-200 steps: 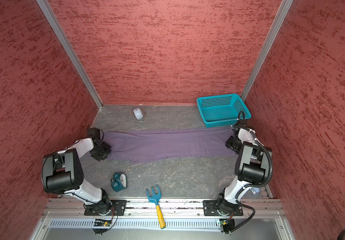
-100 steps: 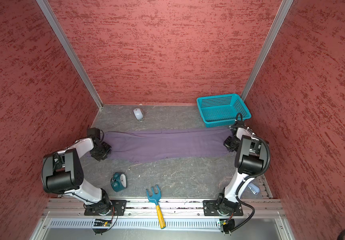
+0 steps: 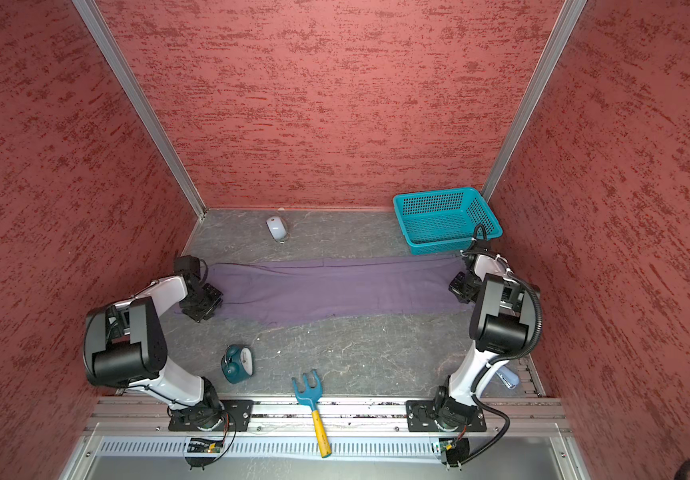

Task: Fold and stack the trousers

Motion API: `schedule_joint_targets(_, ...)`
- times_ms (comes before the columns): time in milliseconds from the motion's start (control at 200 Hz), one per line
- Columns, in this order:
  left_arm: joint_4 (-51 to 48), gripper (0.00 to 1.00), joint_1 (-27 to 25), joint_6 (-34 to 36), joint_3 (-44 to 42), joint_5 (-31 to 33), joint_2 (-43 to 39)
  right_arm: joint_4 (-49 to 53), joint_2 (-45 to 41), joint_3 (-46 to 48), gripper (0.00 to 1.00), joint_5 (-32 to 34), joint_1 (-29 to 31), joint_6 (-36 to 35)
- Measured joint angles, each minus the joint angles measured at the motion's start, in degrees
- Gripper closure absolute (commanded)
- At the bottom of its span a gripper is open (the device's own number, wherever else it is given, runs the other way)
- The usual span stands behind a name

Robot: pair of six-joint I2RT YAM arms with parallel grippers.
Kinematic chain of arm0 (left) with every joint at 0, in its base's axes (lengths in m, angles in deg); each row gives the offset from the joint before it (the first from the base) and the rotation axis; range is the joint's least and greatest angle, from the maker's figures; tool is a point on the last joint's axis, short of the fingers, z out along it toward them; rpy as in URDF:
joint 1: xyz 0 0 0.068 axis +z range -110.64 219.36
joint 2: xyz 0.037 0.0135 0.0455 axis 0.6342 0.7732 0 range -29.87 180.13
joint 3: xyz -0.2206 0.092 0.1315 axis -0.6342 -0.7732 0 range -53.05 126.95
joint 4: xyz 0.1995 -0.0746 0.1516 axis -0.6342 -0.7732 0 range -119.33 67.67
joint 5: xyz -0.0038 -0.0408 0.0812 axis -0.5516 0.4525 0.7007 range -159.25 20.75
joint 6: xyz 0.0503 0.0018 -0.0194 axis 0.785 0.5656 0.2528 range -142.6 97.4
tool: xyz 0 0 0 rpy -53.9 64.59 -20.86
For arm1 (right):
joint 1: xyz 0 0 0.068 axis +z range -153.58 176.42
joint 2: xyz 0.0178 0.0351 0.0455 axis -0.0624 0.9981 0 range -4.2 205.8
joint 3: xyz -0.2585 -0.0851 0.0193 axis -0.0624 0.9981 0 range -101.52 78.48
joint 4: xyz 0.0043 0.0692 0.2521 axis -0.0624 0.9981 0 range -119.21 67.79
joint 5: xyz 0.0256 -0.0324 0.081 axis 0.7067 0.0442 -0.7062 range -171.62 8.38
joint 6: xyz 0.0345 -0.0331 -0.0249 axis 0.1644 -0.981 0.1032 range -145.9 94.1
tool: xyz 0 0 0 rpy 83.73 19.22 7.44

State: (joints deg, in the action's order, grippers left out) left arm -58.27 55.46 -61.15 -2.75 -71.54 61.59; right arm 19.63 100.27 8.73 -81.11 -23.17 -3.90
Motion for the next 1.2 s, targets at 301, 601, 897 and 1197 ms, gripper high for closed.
schedule_joint_targets(301, 0.0, 0.68, 0.02, 0.0, 0.0, -0.02, -0.07, 1.25, -1.9, -0.33, 1.0, 0.15, 0.0, 0.0)
schedule_joint_targets(601, 0.0, 0.68, 0.04, 0.0, 0.0, -0.2, -0.04, 2.21, -4.0, -0.7, 0.64, 0.2, 0.0, 0.09)
schedule_joint_targets(897, 0.02, 0.68, 0.09, 0.0, 0.0, -0.22, 0.04, 1.2, 1.07, -1.2, 0.69, -0.35, -0.02, 0.35)
schedule_joint_targets(1197, -0.2, 0.68, 0.15, 0.0, 0.26, -0.22, 0.33, 0.74, 3.98, -2.93, 1.0, -0.61, 0.0, 0.63)
